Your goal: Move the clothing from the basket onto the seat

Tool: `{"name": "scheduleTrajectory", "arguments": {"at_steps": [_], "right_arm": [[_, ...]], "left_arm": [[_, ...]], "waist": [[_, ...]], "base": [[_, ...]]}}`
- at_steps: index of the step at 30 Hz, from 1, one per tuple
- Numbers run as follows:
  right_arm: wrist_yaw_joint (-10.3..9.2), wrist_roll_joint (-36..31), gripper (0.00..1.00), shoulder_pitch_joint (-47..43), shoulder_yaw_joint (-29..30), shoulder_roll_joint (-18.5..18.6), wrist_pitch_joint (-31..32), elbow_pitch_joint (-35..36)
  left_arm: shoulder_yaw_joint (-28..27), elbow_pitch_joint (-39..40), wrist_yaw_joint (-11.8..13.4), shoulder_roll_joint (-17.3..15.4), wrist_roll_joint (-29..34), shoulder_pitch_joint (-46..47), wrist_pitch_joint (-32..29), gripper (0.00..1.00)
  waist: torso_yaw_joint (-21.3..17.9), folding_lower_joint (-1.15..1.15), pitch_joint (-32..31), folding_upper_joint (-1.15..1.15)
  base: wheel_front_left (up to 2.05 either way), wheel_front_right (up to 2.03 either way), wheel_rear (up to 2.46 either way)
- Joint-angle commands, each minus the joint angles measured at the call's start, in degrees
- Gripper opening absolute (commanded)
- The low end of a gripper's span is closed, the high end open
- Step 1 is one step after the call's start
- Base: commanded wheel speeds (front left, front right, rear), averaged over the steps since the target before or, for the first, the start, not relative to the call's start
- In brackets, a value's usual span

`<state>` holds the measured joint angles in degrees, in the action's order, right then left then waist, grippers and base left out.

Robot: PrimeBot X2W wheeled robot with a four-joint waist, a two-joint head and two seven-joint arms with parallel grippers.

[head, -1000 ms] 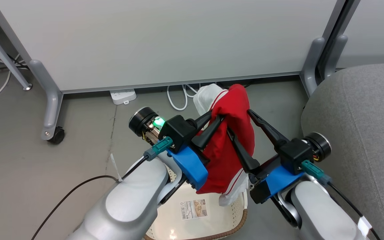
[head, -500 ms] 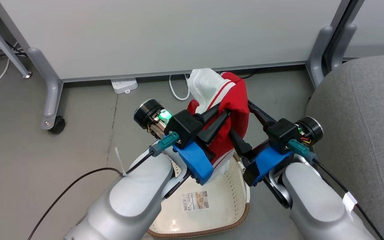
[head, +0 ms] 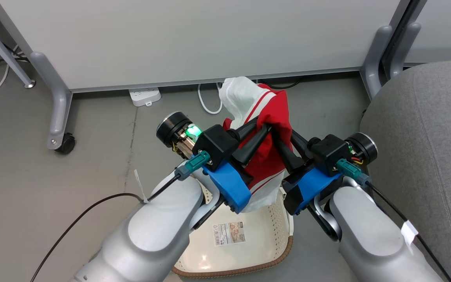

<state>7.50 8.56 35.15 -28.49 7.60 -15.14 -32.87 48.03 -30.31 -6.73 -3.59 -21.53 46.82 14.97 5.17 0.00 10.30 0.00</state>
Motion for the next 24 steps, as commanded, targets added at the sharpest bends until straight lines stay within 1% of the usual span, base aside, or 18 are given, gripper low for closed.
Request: {"name": "scheduleTrajectory", "arguments": {"at_steps": [1, 17, 18, 19, 20, 24], "right_arm": [[-0.02, 0.2, 0.0, 0.5, -0.1, 0.0, 0.0, -0.1], [-0.02, 0.7, 0.0, 0.6, 0.2, 0.3, 0.0, 0.3], [-0.02, 0.7, 0.0, 0.6, 0.2, 0.3, 0.0, 0.3], [-0.02, 0.7, 0.0, 0.6, 0.2, 0.3, 0.0, 0.3], [-0.02, 0.7, 0.0, 0.6, 0.3, 0.3, 0.0, 0.3], [-0.02, 1.0, 0.0, 0.6, 1.2, 0.2, 0.0, 0.8]], "left_arm": [[-0.4, 0.1, -0.2, 0.0, 0.4, 0.6, 0.3, 0.0], [-0.9, 0.2, -0.3, 0.1, 0.9, 0.4, 0.3, 0.0], [-0.9, 0.2, -0.3, 0.1, 0.9, 0.4, 0.3, 0.24], [-1.0, 0.2, -0.3, 0.1, 0.9, 0.4, 0.3, 0.93], [-1.1, 0.1, -0.3, 0.1, 1.0, 0.3, 0.3, 1.0], [-1.4, 0.1, -0.1, 0.1, 1.2, 0.2, 0.3, 1.0]], "waist": [[0.0, 0.0, 0.0, 0.0], [-0.1, 0.0, 0.3, 0.0], [-0.1, 0.0, 0.4, 0.0], [-0.1, 0.0, 0.4, 0.0], [-0.1, 0.0, 0.4, 0.0], [-0.2, 0.0, 0.6, 0.0]], "base": [[0.0, 0.0, 0.0], [0.0, 0.0, 0.0], [0.0, 0.0, 0.0], [0.0, 0.0, 0.0], [0.0, 0.0, 0.0], [0.0, 0.0, 0.0]]}}
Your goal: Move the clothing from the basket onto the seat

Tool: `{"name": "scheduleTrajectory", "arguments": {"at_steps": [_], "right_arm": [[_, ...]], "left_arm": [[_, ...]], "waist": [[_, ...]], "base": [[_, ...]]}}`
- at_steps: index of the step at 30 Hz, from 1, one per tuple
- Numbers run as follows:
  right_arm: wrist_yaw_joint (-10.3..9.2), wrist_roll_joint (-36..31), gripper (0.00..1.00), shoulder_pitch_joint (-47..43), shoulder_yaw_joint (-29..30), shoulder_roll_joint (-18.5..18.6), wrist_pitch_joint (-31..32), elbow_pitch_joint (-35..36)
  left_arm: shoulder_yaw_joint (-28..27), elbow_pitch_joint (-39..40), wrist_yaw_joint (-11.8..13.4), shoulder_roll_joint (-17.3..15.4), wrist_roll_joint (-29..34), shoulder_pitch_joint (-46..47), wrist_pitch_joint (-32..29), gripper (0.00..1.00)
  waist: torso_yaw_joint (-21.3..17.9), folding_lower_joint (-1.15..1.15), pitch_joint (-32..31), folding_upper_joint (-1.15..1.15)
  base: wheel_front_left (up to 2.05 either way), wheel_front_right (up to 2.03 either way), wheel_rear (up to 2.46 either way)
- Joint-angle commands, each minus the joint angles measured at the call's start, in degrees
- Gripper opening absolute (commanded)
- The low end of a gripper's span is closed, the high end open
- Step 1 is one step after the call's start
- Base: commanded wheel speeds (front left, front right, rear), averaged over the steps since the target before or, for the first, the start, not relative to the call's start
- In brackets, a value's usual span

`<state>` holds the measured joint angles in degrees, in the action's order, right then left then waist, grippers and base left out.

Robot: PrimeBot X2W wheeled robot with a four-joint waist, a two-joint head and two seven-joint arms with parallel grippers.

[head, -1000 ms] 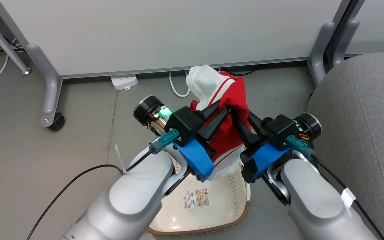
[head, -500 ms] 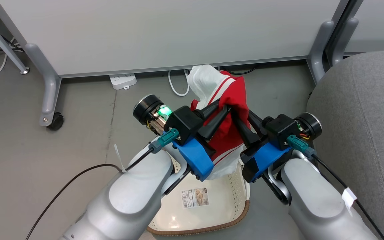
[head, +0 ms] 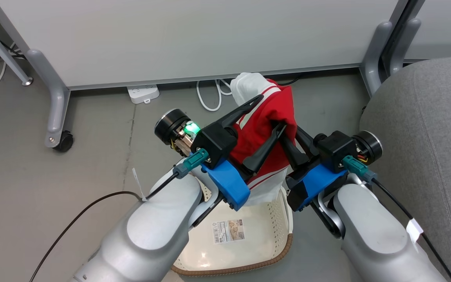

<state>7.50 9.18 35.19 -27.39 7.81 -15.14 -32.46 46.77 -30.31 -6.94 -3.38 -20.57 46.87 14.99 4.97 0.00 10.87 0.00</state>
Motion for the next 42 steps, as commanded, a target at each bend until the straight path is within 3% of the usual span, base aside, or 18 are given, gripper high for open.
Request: {"name": "scheduleTrajectory", "arguments": {"at_steps": [1, 17, 33, 42], "right_arm": [[-0.02, 0.4, 0.0, 0.6, 0.4, -0.1, 0.0, 0.5], [-0.02, 0.5, 0.0, 0.6, 6.0, -0.5, 0.0, 1.7], [-0.02, -0.4, 0.0, -1.7, 15.8, -0.3, 0.0, 5.9], [-0.02, -0.9, 0.0, -5.0, 21.6, -1.0, 0.0, 9.7]], "left_arm": [[-0.3, 0.1, 0.2, -0.1, 0.4, 0.1, 0.3, 1.0], [-0.4, -0.1, 0.0, -0.4, 1.1, -0.6, 0.3, 1.0], [1.3, 0.1, -0.2, -0.7, 1.5, 0.6, 0.2, 1.0], [3.3, -0.5, -0.4, -1.1, 1.6, 1.3, 0.3, 1.0]], "waist": [[-0.1, 0.0, 0.1, 0.0], [-2.9, 0.0, 2.0, 0.0], [-11.7, 0.0, 5.5, 0.0], [-18.5, 0.0, 7.1, 0.0]], "base": [[0.0, 0.0, 0.0], [0.0, 0.0, 0.0], [0.0, 0.0, 0.0], [0.0, 0.0, 0.0]]}}
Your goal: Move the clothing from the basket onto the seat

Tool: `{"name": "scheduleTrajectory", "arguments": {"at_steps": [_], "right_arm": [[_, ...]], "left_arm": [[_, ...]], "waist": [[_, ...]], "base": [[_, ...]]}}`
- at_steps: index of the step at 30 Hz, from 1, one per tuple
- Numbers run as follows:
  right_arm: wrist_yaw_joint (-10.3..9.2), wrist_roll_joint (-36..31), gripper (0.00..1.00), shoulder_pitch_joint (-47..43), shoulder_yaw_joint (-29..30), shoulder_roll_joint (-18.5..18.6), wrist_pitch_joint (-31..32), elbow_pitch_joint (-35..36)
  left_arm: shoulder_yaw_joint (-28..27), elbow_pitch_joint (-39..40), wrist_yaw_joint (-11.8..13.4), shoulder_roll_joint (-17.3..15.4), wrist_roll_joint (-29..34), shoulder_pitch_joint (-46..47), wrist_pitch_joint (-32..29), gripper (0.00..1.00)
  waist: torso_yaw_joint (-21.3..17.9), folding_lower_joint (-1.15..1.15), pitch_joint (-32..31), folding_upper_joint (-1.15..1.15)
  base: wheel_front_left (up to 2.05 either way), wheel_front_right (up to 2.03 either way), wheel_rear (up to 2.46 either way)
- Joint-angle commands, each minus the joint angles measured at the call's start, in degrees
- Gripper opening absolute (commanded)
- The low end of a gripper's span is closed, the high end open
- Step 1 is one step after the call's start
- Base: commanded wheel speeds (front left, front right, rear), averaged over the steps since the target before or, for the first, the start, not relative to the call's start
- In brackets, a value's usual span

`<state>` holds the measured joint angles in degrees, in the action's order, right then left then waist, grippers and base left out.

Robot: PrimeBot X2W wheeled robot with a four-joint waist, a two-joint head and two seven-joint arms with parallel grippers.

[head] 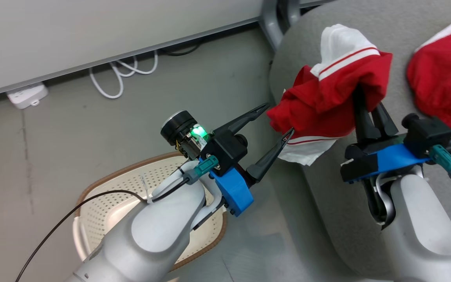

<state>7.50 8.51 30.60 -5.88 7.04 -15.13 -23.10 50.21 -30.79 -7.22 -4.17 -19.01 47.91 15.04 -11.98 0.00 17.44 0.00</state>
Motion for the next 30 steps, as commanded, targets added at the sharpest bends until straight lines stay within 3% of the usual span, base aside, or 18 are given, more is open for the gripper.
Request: {"name": "scheduleTrajectory", "arguments": {"at_steps": [1, 15, 30], "right_arm": [[-0.02, -0.3, 0.0, -0.9, 0.7, -0.3, 0.0, 0.7], [-0.02, 0.0, 0.0, -8.6, 10.2, -1.8, 0.0, 5.2], [-0.02, -0.4, 0.0, -11.1, 12.3, -2.3, 0.0, 6.8]], "left_arm": [[0.3, -0.2, -0.1, -0.3, -0.1, 0.3, 0.2, 1.0], [4.3, -0.3, -0.2, -0.5, -1.0, 0.8, -1.0, 1.0], [6.0, -0.3, -0.3, -0.7, -2.0, 1.4, -1.0, 1.0]], "waist": [[-2.3, 0.0, 0.7, 0.0], [-10.3, 0.0, 2.7, 0.0], [-11.5, 0.0, 4.0, 0.0]], "base": [[0.0, 0.0, 0.0], [0.0, 0.0, 0.0], [0.0, 0.0, 0.0]]}}
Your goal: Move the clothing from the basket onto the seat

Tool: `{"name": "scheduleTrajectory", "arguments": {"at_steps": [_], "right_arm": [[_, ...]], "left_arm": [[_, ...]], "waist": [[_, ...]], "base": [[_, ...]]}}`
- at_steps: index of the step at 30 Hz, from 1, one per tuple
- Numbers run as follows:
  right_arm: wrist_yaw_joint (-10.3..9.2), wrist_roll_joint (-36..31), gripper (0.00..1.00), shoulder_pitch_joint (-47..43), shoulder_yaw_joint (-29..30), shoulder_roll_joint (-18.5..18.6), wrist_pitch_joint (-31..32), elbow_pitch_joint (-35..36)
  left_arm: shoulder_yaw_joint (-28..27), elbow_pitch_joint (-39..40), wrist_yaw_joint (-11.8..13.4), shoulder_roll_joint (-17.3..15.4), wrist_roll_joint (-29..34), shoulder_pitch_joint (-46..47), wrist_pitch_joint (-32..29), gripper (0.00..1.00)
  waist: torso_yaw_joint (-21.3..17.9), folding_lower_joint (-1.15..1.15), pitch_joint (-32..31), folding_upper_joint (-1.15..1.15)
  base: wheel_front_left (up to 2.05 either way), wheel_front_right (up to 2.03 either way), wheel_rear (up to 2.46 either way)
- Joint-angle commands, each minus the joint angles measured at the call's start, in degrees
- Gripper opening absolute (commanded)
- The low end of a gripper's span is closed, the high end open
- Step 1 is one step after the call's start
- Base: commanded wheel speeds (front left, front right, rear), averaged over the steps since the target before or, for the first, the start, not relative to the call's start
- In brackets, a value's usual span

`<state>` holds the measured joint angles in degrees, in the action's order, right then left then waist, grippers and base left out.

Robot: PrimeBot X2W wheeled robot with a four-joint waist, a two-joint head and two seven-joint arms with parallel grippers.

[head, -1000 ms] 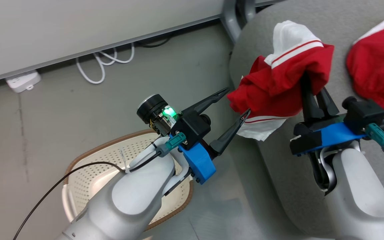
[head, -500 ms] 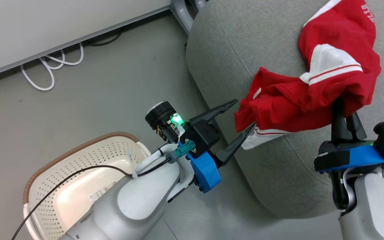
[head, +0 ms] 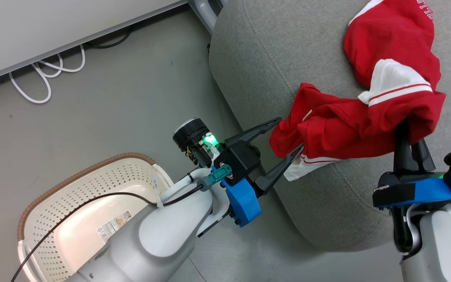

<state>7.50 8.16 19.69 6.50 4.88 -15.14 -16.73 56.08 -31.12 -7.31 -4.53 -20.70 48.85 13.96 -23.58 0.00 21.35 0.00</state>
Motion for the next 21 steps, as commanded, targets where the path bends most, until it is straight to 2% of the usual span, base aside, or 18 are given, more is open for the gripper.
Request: {"name": "scheduleTrajectory", "arguments": {"at_steps": [1, 7, 12, 16, 21], "right_arm": [[-0.02, -0.2, 0.0, 0.4, -0.2, 0.0, 0.0, 0.8], [-0.02, -0.7, 0.0, 4.9, -1.5, 1.8, 0.0, 4.3], [-0.02, -0.7, 0.0, 11.9, -1.2, 4.9, 0.0, 7.8], [-0.02, 0.0, 0.0, 18.5, 1.3, 8.9, 0.0, 9.9], [-0.02, 1.1, 0.0, 25.2, 8.2, 14.1, 0.0, 11.2]], "left_arm": [[0.0, 0.1, 0.0, -0.4, -0.3, 0.5, 0.2, 1.0], [-0.3, 1.2, 0.6, -1.3, 0.0, 1.6, 0.1, 1.0], [-0.7, 2.7, 1.2, -2.3, 0.3, 2.8, -0.6, 1.0], [-0.9, 4.7, 1.6, -3.2, 0.7, 4.3, -1.4, 1.0], [-0.7, 7.4, 1.6, -4.6, 1.5, 6.7, -3.2, 1.0]], "waist": [[0.2, 0.0, 0.2, 0.0], [0.7, 0.0, 2.0, 0.0], [0.9, 0.0, 5.1, 0.0], [1.5, 0.0, 8.9, 0.0], [2.5, 0.0, 14.6, 0.0]], "base": [[0.0, 0.0, 0.0], [0.0, 0.0, 0.0], [0.0, 0.0, 0.0], [0.0, 0.0, 0.0], [0.0, 0.0, 0.0]]}}
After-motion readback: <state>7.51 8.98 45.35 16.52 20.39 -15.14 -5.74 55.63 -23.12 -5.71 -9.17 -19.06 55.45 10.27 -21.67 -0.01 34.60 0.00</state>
